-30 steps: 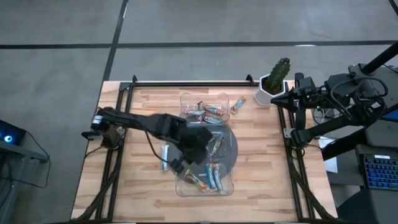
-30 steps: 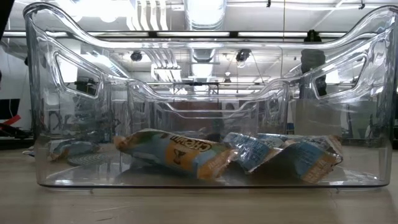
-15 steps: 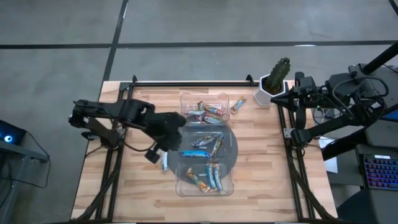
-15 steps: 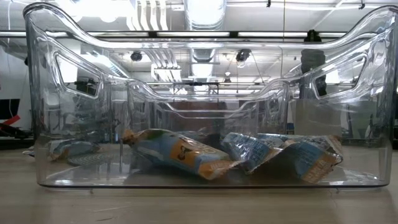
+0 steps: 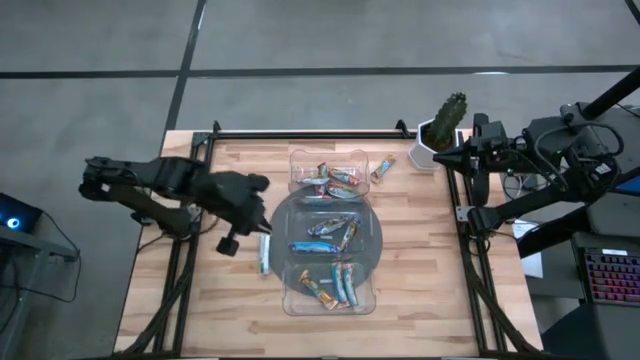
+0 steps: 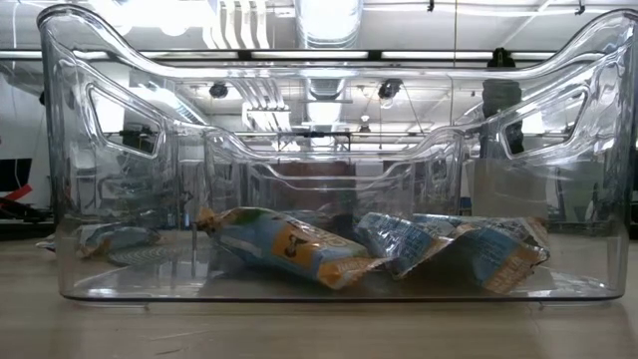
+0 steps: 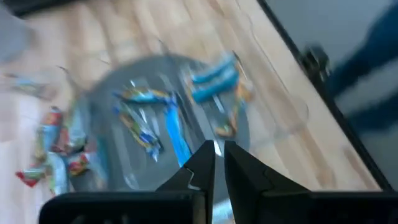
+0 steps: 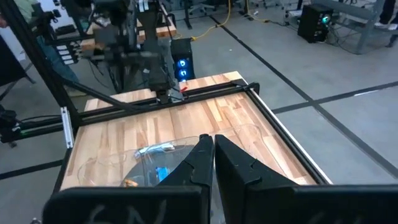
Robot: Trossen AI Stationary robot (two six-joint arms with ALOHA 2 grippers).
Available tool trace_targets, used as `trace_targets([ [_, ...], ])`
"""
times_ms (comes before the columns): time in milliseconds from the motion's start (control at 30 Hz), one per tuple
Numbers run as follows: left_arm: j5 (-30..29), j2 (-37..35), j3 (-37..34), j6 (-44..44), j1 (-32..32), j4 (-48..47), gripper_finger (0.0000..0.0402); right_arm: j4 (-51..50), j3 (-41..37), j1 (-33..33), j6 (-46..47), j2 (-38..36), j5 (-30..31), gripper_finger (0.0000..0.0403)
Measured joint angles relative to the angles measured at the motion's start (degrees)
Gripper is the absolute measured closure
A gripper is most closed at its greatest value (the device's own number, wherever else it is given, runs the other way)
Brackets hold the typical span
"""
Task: Pick and place Granola Bars by type
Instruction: Put the yellow granola bar into the bottom transparent bin
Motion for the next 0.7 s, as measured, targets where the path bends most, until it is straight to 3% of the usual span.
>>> trace_targets([
  [233, -13.4, -12.6, -11.2, -7.6, 0.3, 10.8, 0.0384, -1.1, 0.0, 0.0, -0.1, 1.7, 4.3, 0.0394],
  [367, -20.6, -18.7, -15.9, -11.8, 0.3, 16.0, 0.0384, -2.0, 0.0, 0.0, 5.1, 2.0, 13.7, 0.0394],
  [467, -21.6, -21.9, -18.3, -12.5, 0.3, 19.8, 0.0384, -2.0, 0.0, 0.0, 7.6, 2.0, 17.8, 0.0394],
  [700, -22.6, -25.0, -20.0, -11.5, 0.3, 23.7, 0.0384, -1.8, 0.0, -1.0, 10.3, 2.8, 17.6, 0.0394],
])
